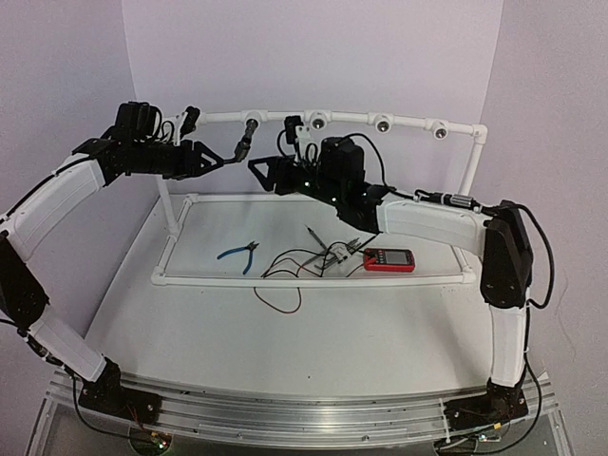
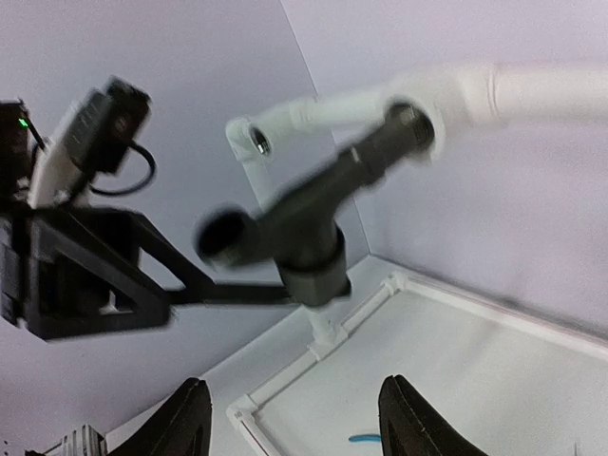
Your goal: Install the water faucets
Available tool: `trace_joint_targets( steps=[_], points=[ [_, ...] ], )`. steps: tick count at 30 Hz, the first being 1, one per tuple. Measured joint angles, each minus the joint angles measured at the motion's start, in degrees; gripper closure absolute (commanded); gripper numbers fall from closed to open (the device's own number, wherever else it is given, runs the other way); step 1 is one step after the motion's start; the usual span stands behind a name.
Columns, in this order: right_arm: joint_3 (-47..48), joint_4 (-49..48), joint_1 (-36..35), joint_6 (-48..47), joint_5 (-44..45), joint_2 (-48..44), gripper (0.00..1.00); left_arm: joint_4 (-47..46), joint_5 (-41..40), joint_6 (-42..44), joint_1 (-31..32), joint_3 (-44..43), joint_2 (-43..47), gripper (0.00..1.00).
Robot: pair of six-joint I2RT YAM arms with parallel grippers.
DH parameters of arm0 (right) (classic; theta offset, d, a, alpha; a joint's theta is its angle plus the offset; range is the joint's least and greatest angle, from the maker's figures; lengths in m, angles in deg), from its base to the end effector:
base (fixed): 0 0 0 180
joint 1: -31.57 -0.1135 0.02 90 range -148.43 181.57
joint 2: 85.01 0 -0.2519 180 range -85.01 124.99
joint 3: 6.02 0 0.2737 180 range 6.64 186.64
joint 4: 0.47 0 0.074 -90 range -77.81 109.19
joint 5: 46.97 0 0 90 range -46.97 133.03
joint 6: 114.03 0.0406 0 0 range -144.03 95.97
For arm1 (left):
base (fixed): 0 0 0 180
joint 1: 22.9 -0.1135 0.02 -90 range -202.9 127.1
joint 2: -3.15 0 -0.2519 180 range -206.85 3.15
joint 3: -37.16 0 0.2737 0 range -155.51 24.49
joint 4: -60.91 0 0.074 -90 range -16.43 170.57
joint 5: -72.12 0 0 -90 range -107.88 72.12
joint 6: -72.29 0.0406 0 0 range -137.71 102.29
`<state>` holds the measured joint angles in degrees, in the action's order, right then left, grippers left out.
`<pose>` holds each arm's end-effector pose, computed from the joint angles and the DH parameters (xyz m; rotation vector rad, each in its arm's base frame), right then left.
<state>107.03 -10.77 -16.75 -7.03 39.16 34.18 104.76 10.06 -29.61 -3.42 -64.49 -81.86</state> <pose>0.3498 0.3971 0.3124 -0.4803 1.5014 0.9590 0.3312 -0.1373 0.3926 0.4495 2.0406 -0.8357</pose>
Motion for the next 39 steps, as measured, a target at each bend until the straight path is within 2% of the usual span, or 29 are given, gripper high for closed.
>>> trace_joint_targets(
  steps=[4, 9, 13, 17, 25, 32, 39],
  points=[
    [7.90, 4.82, -0.10, -0.67, 0.27, -1.39, 0.34, -1.23, 0.04, -0.15, 0.00, 0.25, -0.55, 0.57],
    [16.91, 9.45, -0.90, 0.12, 1.71, -0.65, 0.33, -3.71, 0.55, -0.52, 0.00, 0.20, -1.91, 0.66],
    [23.25, 11.47, -2.12, 0.47, 3.47, 2.35, 0.34, -4.84, 0.96, -0.64, 0.00, 0.17, -3.70, 0.76],
    [26.68, 13.14, -2.96, 0.54, 5.21, 6.12, 0.39, -5.23, 1.67, -1.08, 0.03, -0.12, -5.11, 0.87],
    [27.64, 13.94, -3.42, -0.03, 9.98, 8.94, 0.58, -4.46, 1.16, -0.70, 0.13, -1.95, -5.49, 1.00],
    [26.00, 14.81, -3.37, -0.16, 13.44, 8.97, 0.63, -3.52, -0.12, 2.04, 0.13, -3.06, -5.49, 1.00],
    [20.68, 14.63, -3.83, 0.88, 15.65, 8.82, 0.71, -2.75, -2.90, 8.55, 0.13, -4.46, -5.49, 1.00]
  ],
)
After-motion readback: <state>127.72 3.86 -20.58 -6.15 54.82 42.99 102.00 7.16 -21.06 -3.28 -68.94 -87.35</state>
